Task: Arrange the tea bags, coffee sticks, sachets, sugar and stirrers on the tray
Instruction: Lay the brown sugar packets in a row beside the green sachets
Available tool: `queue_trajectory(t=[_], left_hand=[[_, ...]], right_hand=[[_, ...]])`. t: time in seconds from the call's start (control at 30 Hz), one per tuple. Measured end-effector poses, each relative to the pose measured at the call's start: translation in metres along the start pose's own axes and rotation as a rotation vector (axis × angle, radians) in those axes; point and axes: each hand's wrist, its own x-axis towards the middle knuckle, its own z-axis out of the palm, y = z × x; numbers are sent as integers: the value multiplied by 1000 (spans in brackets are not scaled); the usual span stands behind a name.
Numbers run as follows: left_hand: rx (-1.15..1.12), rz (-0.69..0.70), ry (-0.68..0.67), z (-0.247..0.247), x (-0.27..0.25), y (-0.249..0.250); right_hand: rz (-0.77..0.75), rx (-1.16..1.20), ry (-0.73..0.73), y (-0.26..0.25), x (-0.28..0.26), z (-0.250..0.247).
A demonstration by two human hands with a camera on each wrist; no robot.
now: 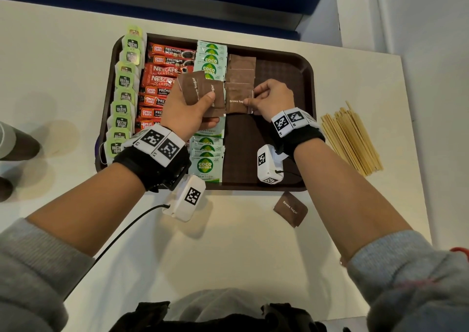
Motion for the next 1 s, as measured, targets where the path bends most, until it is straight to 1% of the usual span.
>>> queue_trajectory(t=[0.23, 0.33, 0.5, 0.57, 0.67, 0.73, 0.77, 0.8, 0.87, 1.0], left_hand=[[15, -13, -4, 1, -1, 2], [16, -19, -10, 1, -2, 3], [28, 12, -38, 1, -6, 3], [24, 24, -53, 1, -8, 3], [39, 30, -73, 1, -11, 4], [43, 32, -86, 0, -12, 5], [46, 36, -92, 0, -13, 6], [50, 41, -95, 0, -14, 6], [43, 38, -84, 0, -15, 7], [13, 18, -88, 0, -18, 7]], right_hand=[[8, 9, -8, -2, -3, -1], [-6, -4, 14, -2, -3, -4], [-136, -21, 87, -12, -12, -11], [-199, 55, 17, -23, -18, -13], [-288, 200, -211, -39, -28, -16], [-331, 215, -323, -44, -30, -18], [-347, 204, -356, -45, -30, -18], [-359, 195, -372, -46, -31, -19], [-372, 212, -354, -47, -32, -20], [-398, 256, -232, -44, -32, -24]])
